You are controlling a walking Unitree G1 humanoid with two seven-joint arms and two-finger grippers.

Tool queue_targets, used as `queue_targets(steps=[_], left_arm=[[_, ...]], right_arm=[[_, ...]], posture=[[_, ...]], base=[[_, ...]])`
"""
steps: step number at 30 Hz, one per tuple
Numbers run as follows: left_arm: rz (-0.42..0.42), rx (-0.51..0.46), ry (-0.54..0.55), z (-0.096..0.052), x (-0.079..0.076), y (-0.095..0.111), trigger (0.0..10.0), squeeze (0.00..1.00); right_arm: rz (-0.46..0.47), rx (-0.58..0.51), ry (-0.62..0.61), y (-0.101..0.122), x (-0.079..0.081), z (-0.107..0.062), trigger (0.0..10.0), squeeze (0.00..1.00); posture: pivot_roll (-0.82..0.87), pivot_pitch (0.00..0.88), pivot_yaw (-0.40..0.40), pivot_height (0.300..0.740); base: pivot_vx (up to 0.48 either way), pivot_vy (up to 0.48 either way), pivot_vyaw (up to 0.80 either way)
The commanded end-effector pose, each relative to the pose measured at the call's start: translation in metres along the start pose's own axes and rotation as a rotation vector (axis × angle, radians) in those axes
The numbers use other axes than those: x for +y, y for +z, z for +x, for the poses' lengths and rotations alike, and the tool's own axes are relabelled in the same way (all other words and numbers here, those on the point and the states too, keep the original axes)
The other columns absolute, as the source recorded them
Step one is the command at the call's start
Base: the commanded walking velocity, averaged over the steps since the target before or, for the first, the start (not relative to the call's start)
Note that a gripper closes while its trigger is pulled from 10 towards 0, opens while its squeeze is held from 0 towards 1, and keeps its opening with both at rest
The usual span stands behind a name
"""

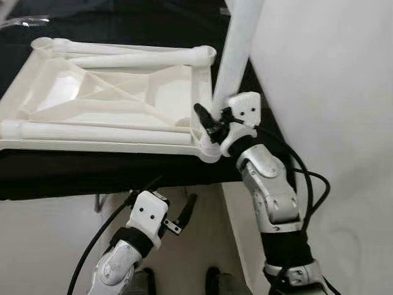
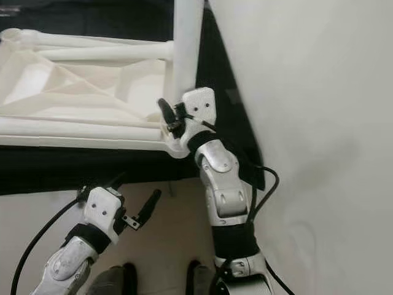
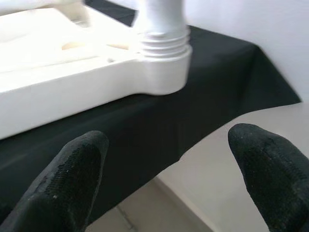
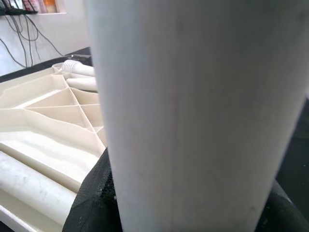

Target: Building children table

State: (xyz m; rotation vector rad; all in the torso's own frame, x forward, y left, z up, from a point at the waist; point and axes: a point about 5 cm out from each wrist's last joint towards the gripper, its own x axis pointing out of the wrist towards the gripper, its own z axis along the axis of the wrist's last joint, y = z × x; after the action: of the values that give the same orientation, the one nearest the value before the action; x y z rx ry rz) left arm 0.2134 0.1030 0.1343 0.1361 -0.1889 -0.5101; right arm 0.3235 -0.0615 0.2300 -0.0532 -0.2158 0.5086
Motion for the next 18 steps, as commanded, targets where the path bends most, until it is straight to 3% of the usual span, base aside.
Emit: queue_targets(steps=[1, 2, 3, 4, 7, 12, 13, 14, 15, 16, 17, 18], left_arm=[[-0.010, 0.027, -0.004, -0.002, -0.004, -0.005, 10.0, 0.00], [-0.010, 0.027, -0.001, -0.003, -0.004, -0.005, 10.0, 0.00], [-0.011, 0.027, -0.001, -0.002, -0.004, -0.006, 10.0, 0.00], [-0.012, 0.028, -0.002, -0.002, -0.005, -0.006, 10.0, 0.00], [-0.014, 0.029, -0.003, -0.002, -0.005, -0.006, 10.0, 0.00], [-0.017, 0.029, -0.007, -0.001, -0.007, -0.008, 10.0, 0.00], [-0.018, 0.029, -0.008, -0.001, -0.007, -0.008, 10.0, 0.00], [-0.019, 0.029, -0.008, 0.000, -0.007, -0.008, 10.0, 0.00], [-0.019, 0.029, -0.008, 0.000, -0.007, -0.008, 10.0, 0.00], [-0.020, 0.029, -0.008, 0.000, -0.008, -0.008, 10.0, 0.00], [-0.020, 0.029, -0.008, 0.000, -0.008, -0.008, 10.0, 0.00], [-0.022, 0.028, -0.007, -0.001, -0.009, -0.009, 10.0, 0.00]], right_arm=[[0.067, 0.185, 0.027, -0.037, 0.009, -0.004, 10.0, 0.00], [0.083, 0.175, 0.036, -0.034, 0.012, -0.005, 10.0, 0.00], [0.093, 0.150, 0.058, -0.028, 0.014, -0.004, 10.0, 0.79], [0.122, 0.122, 0.083, -0.021, 0.017, -0.002, 10.0, 1.00], [0.134, 0.071, 0.153, -0.011, 0.021, 0.002, 10.0, 1.00], [0.092, -0.036, 0.482, 0.005, 0.022, 0.011, 10.0, 1.00], [0.047, -0.030, 0.553, 0.005, 0.020, 0.011, 10.0, 1.00], [0.000, -0.023, 0.644, 0.004, 0.018, 0.009, 10.0, 0.84], [0.000, -0.023, 0.644, 0.004, 0.018, 0.009, 10.0, 0.84], [-0.029, -0.014, 0.696, 0.003, 0.018, 0.008, 10.0, 0.00], [-0.029, -0.014, 0.696, 0.003, 0.018, 0.008, 10.0, 0.00], [-0.049, 0.005, 0.822, 0.004, 0.007, 0.008, 10.0, 0.00]], posture=[[0.06, 0.287, -0.066, 0.740], [0.06, 0.285, -0.066, 0.740], [0.05, 0.280, -0.067, 0.740], [0.05, 0.280, -0.067, 0.740], [0.04, 0.275, -0.063, 0.740], [0.05, 0.259, -0.060, 0.740], [0.05, 0.255, -0.064, 0.740], [0.05, 0.255, -0.065, 0.740], [0.05, 0.255, -0.065, 0.740], [0.05, 0.255, -0.065, 0.740], [0.05, 0.255, -0.065, 0.740], [0.05, 0.246, -0.069, 0.740]], base=[[0.000, 0.000, 0.00], [0.000, 0.000, 0.00], [0.000, 0.000, 0.00], [0.000, 0.000, 0.00], [0.000, 0.000, 0.00], [0.000, 0.000, 0.00], [0.000, 0.000, 0.00], [0.000, 0.000, 0.00], [0.000, 0.000, 0.00], [0.000, 0.000, 0.00], [0.000, 0.000, 0.00], [0.000, 0.000, 0.00]])
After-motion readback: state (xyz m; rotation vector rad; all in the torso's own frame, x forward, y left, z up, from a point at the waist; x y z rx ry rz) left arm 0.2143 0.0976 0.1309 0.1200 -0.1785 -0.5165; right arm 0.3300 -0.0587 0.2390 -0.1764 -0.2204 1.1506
